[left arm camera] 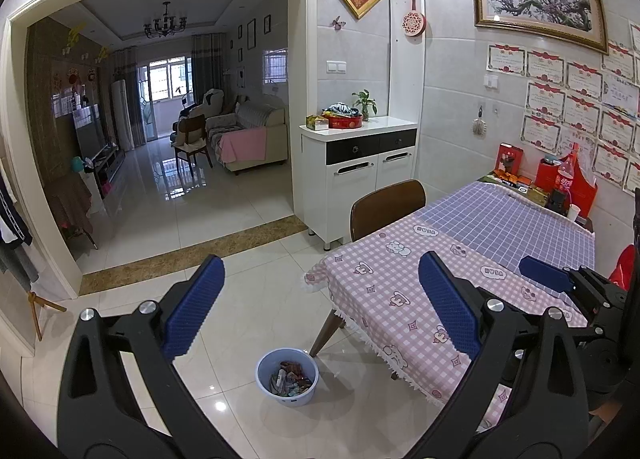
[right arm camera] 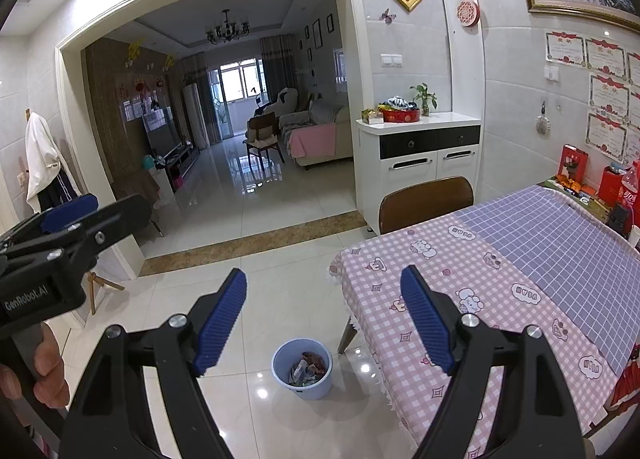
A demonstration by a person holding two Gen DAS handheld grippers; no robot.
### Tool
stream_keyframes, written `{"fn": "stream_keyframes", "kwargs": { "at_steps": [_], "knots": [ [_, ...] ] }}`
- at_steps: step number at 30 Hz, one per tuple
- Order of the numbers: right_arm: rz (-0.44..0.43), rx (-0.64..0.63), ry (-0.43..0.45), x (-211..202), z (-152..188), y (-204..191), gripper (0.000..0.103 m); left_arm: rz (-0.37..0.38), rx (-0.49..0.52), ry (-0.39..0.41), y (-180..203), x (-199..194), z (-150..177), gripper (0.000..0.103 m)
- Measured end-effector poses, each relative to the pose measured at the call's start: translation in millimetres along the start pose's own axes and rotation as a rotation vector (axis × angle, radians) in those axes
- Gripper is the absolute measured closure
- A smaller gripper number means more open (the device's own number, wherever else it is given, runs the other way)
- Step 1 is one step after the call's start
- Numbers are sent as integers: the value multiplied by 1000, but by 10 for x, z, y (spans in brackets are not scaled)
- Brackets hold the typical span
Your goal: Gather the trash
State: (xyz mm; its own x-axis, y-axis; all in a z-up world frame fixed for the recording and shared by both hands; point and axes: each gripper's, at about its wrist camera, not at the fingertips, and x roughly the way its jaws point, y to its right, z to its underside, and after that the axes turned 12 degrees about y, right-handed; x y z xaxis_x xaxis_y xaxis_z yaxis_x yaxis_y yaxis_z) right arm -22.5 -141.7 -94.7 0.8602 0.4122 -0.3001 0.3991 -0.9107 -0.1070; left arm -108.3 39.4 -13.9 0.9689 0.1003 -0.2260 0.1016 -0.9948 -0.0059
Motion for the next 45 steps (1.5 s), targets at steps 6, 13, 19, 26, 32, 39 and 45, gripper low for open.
{"fn": "stream_keyframes", "kwargs": {
  "at_steps": [6, 13, 19, 26, 32, 39, 45],
  "knots": [
    [-3, -1, -6, 25, 31, -8, 25, -1, -1, 0, -4, 10, 5, 7],
    [-4, -1, -8, 31, 32, -19, 25, 0, 0, 0, -7, 12, -3, 7],
    [-5, 0, -9, 32, 36, -17, 25, 2, 2, -2, -25, 32, 30, 7],
    [-6, 2, -12, 32, 63, -25, 25, 3, 2, -3, -24, 31, 35, 7],
    [-7, 1, -16, 36, 105, -27, 25, 4, 5, -4, -20, 42, 39, 7],
    [-4, 3, -20, 45, 129, -25, 25, 8, 4, -8, -11, 60, 35, 7],
    [0, 5, -27, 65, 150, -28, 25, 9, -1, -14, -24, 81, 74, 7]
  ]
}}
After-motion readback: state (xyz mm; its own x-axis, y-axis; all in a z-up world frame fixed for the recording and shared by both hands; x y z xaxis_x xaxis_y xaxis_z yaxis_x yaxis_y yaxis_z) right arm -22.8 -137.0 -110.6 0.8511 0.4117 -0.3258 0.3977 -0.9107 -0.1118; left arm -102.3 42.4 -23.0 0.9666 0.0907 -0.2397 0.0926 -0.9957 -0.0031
